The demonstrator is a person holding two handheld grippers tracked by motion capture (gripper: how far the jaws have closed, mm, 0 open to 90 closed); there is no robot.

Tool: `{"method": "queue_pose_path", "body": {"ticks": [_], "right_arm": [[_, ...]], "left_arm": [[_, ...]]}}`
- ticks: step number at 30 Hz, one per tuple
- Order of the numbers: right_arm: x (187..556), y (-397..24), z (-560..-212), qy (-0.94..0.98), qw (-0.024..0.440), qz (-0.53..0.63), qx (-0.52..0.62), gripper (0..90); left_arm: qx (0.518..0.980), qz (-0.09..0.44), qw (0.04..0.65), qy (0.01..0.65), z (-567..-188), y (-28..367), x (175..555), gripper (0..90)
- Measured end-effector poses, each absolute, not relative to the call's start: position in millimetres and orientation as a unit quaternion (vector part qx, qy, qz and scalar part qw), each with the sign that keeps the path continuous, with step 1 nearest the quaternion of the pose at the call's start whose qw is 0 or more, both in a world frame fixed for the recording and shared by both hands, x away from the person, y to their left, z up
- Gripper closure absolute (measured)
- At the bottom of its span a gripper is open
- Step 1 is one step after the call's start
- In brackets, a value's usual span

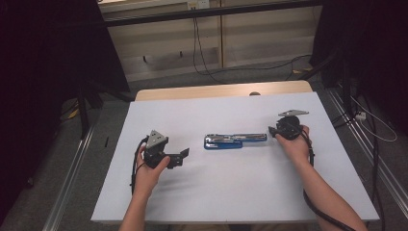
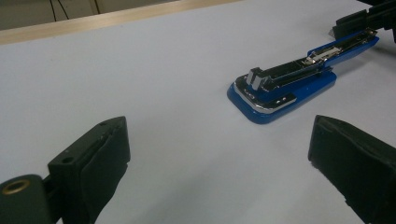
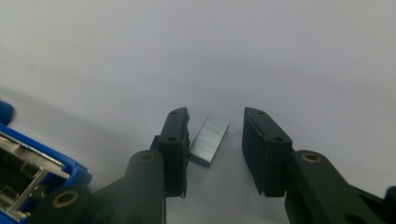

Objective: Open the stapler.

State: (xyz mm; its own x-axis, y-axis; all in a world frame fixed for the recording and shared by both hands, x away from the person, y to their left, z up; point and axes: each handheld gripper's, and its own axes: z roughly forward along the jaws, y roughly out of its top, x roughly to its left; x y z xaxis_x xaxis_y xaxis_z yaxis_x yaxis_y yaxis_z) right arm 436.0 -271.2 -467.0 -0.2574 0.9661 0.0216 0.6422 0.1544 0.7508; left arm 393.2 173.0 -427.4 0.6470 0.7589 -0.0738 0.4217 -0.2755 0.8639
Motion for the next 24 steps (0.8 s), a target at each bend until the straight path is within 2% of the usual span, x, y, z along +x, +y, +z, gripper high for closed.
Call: {"method": "queue_pose_path", "body": {"ticks": [7, 12, 20, 24], "right_arm": [[426.7, -274.9, -465.6, 0.725, 0.237, 0.331, 0.556, 66.3], [427.4, -277.1, -464.2, 0.731, 0.229, 0.329, 0.552, 78.0], [431.5, -274.4, -464.5, 0.729, 0.225, 0.334, 0.553, 73.2], [434.3, -270.9, -464.9, 0.731, 0.228, 0.332, 0.551, 77.5]], "left_arm": [[0.778, 0.181, 0.467, 0.38, -426.8, 172.8, 392.0, 5.9], [0.78, 0.181, 0.466, 0.377, -426.6, 172.7, 391.1, 5.8], [0.782, 0.18, 0.465, 0.374, -427.2, 169.9, 393.4, 5.9], [0.785, 0.18, 0.462, 0.373, -427.3, 170.9, 392.7, 5.8]]}}
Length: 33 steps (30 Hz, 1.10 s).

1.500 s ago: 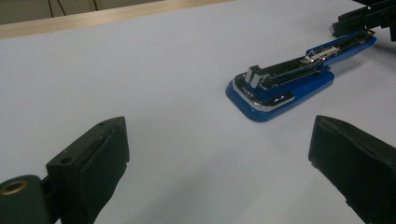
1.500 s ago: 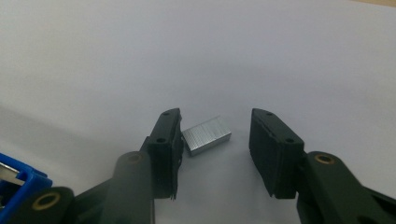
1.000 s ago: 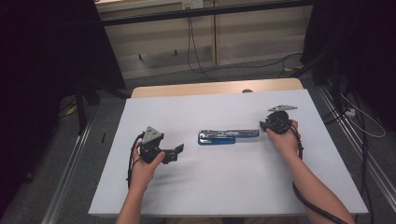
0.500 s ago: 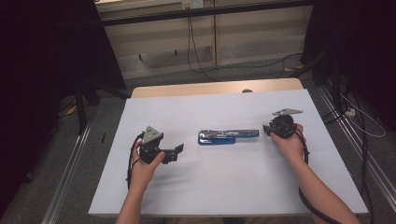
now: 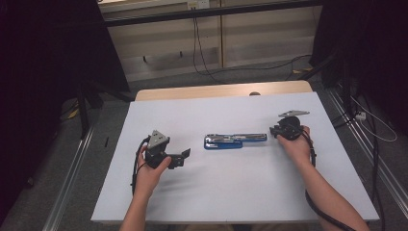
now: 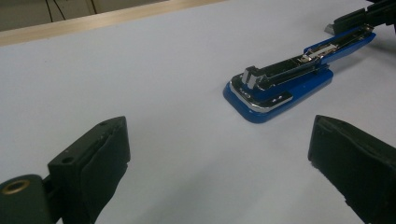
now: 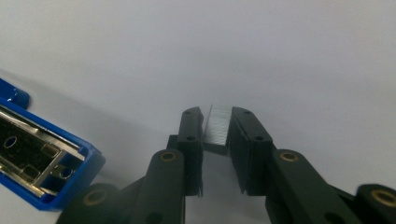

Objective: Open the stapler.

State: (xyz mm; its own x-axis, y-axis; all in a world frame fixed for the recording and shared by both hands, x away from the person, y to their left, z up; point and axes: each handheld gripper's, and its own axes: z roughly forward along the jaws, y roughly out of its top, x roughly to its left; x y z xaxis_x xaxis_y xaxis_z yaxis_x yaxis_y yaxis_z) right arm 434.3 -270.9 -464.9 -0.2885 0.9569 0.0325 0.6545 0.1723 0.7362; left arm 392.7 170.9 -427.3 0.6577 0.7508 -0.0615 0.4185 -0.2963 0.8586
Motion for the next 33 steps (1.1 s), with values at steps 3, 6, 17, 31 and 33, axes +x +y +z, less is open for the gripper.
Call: {"method": "queue_pose_path", "body": {"ticks": [3, 6, 17, 31, 33], "right_arm": [[435, -271, -465, 0.73, 0.228, 0.334, 0.551, 79.1], [436, -273, -465, 0.731, 0.222, 0.337, 0.549, 79.2], [428, -274, -443, 0.746, 0.215, 0.356, 0.519, 79.2], [420, -268, -415, 0.76, 0.2, 0.387, 0.482, 79.2], [419, -267, -410, 0.763, 0.202, 0.389, 0.476, 79.2]], "left_arm": [[0.781, 0.179, 0.466, 0.375, -426, 171, 392, 5.7], [0.782, 0.18, 0.465, 0.374, -425, 172, 391, 5.7], [0.777, 0.178, 0.472, 0.377, -423, 176, 390, 5.8], [0.776, 0.172, 0.472, 0.38, -423, 179, 390, 5.6], [0.774, 0.173, 0.475, 0.381, -423, 178, 390, 5.6]]}}
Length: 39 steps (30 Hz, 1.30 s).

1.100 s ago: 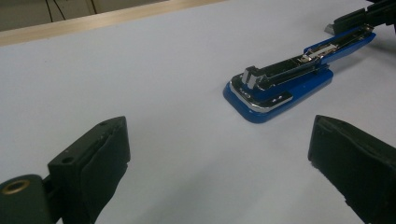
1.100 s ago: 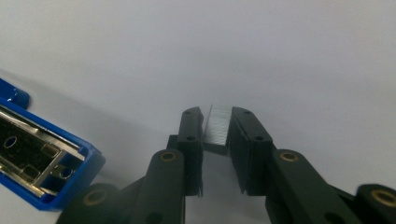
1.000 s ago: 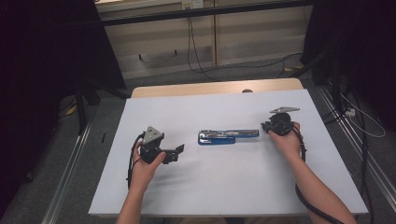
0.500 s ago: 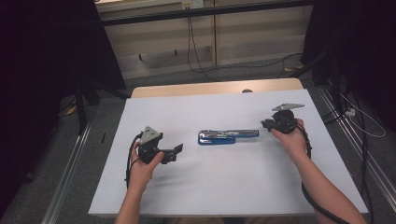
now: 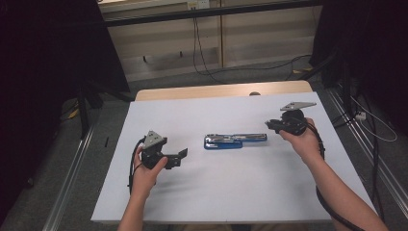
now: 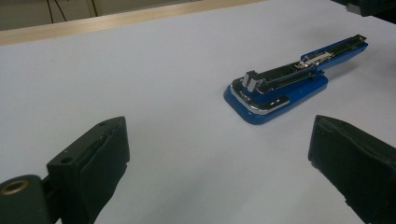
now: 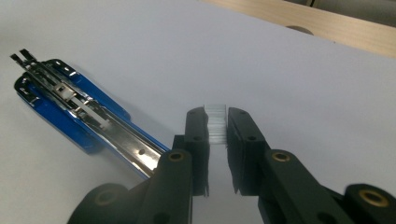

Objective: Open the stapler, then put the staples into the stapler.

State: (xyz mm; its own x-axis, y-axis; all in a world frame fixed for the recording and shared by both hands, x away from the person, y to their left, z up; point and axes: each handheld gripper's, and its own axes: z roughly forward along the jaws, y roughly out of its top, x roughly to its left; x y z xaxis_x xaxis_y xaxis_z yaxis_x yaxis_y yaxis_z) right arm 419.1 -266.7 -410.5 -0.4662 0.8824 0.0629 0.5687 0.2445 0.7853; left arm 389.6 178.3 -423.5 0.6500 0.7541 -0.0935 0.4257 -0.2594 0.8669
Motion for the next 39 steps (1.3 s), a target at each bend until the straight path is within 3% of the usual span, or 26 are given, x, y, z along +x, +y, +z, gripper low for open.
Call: {"method": "queue_pose_path", "body": {"ticks": [39], "right_arm": [[420, -227, -385, 0.794, 0.177, 0.413, 0.409, 79.2]], "left_arm": [[0.772, 0.173, 0.478, 0.382, -423, 182, 389, 5.6]]}}
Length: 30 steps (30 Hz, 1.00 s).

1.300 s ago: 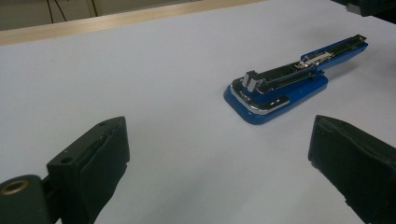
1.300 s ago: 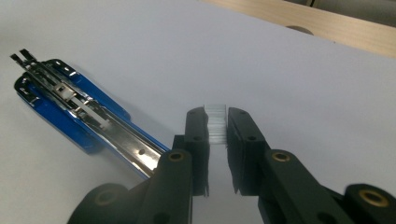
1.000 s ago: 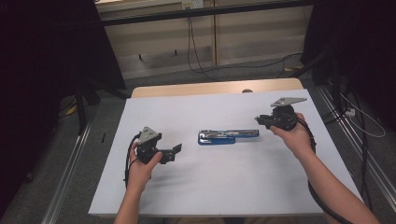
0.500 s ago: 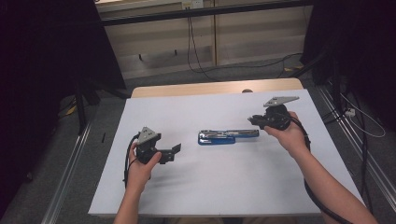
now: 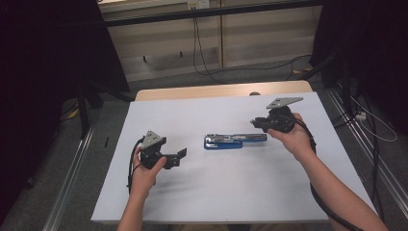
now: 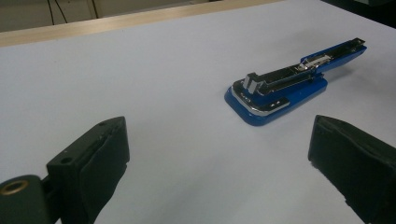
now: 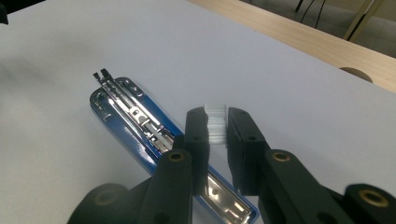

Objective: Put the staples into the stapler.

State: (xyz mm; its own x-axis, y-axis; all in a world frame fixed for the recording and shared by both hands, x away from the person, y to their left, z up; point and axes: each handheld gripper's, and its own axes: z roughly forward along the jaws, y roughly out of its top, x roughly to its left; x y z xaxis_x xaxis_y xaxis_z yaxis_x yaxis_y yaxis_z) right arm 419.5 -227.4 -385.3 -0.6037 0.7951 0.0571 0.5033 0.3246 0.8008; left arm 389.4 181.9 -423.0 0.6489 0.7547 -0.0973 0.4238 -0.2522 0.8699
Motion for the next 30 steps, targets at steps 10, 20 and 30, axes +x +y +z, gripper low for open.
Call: {"method": "queue_pose_path", "body": {"ticks": [10, 20, 30], "right_arm": [[426, -212, -389, 0.807, 0.165, 0.417, 0.384, 79.2], [430, -195, -395, 0.823, 0.15, 0.416, 0.358, 79.3], [435, -181, -393, 0.83, 0.137, 0.429, 0.329, 79.2]], "left_arm": [[0.771, 0.174, 0.478, 0.383, -423, 183, 391, 5.7], [0.772, 0.174, 0.476, 0.385, -424, 183, 391, 5.6], [0.77, 0.174, 0.477, 0.386, -423, 184, 389, 5.6]]}}
